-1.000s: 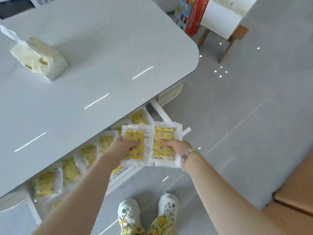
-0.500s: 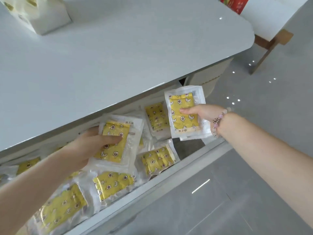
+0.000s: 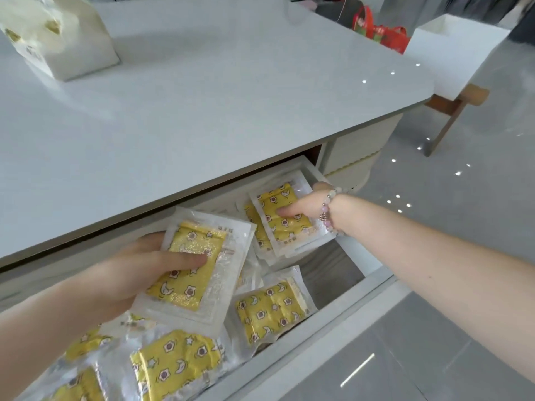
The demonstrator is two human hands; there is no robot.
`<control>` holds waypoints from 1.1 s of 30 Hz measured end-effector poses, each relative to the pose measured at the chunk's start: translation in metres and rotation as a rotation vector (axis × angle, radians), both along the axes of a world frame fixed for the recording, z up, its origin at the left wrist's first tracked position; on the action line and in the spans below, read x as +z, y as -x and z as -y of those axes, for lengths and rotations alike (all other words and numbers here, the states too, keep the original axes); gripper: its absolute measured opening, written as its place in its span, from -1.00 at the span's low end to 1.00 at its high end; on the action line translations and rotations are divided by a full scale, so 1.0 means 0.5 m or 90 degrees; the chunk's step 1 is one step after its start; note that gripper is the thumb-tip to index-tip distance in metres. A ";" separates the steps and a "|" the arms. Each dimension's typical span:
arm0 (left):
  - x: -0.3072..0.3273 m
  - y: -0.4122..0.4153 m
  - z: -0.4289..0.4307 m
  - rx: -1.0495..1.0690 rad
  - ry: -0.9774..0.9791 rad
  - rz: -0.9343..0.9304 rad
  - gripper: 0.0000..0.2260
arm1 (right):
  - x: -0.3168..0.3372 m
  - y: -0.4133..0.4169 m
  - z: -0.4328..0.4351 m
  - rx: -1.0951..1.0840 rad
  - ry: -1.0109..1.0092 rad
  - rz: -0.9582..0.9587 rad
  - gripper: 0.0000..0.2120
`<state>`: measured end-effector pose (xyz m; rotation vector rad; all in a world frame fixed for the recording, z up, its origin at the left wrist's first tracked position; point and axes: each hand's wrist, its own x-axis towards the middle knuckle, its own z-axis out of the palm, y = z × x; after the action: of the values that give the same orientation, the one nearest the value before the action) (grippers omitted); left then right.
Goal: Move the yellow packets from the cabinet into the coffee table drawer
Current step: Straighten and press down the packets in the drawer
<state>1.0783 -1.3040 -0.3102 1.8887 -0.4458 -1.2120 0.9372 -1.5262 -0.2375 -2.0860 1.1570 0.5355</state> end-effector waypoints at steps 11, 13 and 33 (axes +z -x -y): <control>0.085 0.080 0.005 -0.028 -0.009 0.061 -0.86 | -0.031 -0.002 0.005 0.014 0.167 0.120 -0.52; 0.093 0.087 0.002 -0.035 -0.020 0.072 -0.84 | -0.029 -0.001 0.002 0.040 0.185 0.114 -0.55; 0.156 0.135 0.048 -0.098 0.067 0.036 -0.77 | -0.020 0.006 -0.070 0.195 -0.304 0.235 -0.28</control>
<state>1.0110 -1.3279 -0.2323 1.8289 -0.6819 -1.2125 0.9341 -1.4913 -0.2476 -1.8401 0.4458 0.4817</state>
